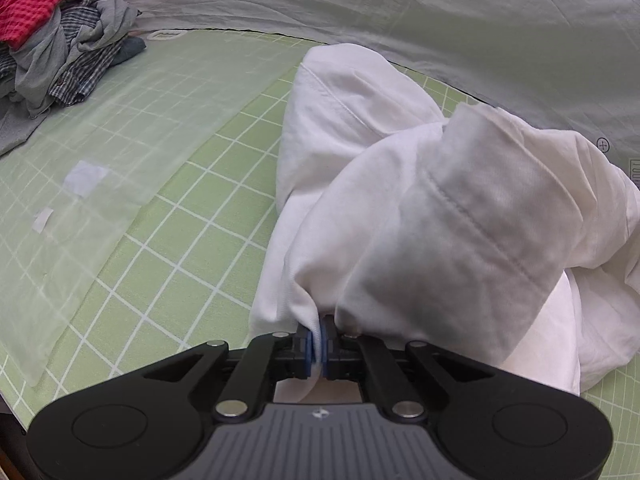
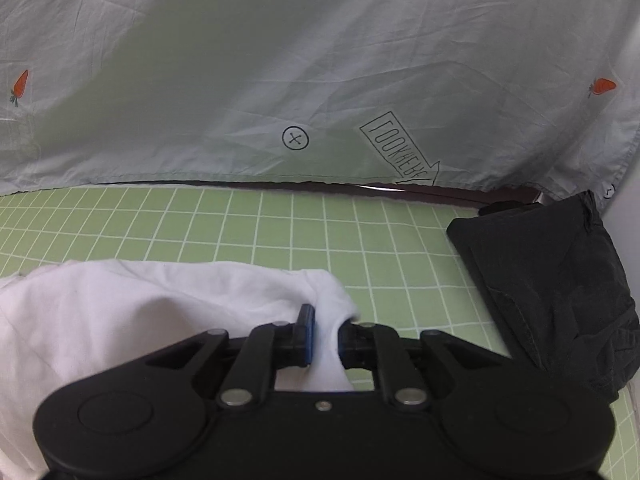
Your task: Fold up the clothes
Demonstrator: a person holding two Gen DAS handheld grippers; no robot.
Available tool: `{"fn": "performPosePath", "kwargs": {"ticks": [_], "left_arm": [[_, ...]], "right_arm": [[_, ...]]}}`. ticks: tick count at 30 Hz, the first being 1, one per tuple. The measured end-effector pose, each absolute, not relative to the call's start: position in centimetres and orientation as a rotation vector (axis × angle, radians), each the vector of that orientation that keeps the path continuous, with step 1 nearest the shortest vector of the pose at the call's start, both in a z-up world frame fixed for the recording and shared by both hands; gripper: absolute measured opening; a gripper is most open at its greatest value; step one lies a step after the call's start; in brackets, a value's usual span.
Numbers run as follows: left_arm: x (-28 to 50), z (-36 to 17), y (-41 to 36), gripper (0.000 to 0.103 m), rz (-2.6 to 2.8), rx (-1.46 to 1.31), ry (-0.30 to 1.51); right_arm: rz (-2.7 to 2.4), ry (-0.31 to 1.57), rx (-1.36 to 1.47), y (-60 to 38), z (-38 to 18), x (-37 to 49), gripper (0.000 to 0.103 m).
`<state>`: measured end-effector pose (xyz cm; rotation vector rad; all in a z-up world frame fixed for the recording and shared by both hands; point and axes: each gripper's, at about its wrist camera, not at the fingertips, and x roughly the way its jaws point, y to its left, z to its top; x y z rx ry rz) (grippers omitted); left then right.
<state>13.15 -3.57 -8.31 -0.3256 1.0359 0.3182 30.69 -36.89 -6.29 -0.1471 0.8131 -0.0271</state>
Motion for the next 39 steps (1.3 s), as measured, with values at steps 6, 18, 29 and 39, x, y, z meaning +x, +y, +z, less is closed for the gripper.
{"fn": "performPosePath", "kwargs": {"ticks": [6, 18, 29, 39], "left_arm": [[12.1, -7.8, -2.9, 0.011, 0.308, -0.337, 1.022], [3.5, -5.6, 3.6, 0.027, 0.394, -0.510, 0.884], [1.0, -4.5, 7.8, 0.027, 0.319, -0.523, 0.858], [0.7, -3.8, 13.4, 0.027, 0.309, -0.493, 0.872]], "right_arm": [[-0.063, 0.837, -0.071, -38.7, -6.9, 27.4, 0.059], [0.109, 0.877, 0.091, -27.7, -5.9, 19.4, 0.083], [0.075, 0.981, 0.210, -21.3, -7.7, 16.1, 0.090], [-0.063, 1.061, 0.364, -20.1, -10.1, 15.6, 0.082]]}}
